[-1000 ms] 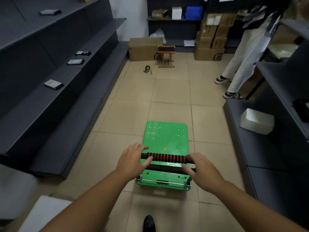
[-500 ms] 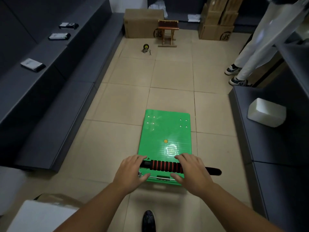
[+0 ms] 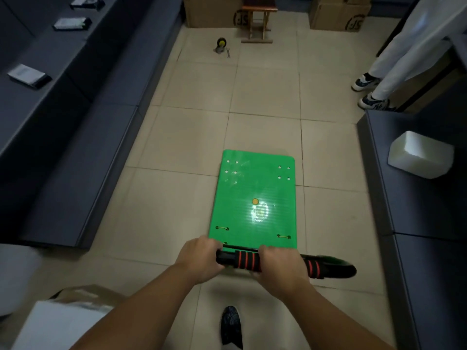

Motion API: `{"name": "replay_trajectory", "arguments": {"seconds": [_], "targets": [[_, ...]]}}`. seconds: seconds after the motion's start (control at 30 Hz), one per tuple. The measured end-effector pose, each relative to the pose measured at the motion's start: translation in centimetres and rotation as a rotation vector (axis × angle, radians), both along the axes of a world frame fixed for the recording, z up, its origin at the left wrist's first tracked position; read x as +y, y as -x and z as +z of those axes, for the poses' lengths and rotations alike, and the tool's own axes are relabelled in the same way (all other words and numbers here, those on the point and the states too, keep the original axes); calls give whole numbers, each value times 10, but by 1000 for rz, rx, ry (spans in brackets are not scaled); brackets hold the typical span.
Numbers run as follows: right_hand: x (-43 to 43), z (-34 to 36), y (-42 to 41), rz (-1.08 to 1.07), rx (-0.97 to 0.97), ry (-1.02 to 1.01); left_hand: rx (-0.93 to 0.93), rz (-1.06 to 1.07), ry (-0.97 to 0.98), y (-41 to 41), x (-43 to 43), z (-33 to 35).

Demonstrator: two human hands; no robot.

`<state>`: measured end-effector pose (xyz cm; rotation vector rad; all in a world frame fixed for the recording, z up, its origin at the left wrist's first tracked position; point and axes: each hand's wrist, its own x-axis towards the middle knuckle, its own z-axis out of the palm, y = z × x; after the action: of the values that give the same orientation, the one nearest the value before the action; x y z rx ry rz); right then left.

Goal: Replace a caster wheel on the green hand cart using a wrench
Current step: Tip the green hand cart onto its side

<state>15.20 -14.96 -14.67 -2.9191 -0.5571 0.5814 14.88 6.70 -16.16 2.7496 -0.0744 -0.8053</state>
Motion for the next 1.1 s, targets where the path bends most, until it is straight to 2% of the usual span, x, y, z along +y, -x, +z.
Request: {"name": "replay_trajectory", "arguments": {"seconds": [0.2,0.4,0.63,0.8,1.1], "targets": [[10,15,-14,44,-182,-26,-1,-13,-38,-28,12,42],[-26,37,-33,4,-245,-127,-73,-152,-87,-48,-20,89],[-133,4,-72,-132,-96,-333,-159,-346,-140,-90,-128,89],[-202,-38,-79,-244,56,-444,-58,-451,-133,-109,-204,57],[-314,-74,-146,-290,144,-548,-107,-448,-64,-167,-325,20]]}}
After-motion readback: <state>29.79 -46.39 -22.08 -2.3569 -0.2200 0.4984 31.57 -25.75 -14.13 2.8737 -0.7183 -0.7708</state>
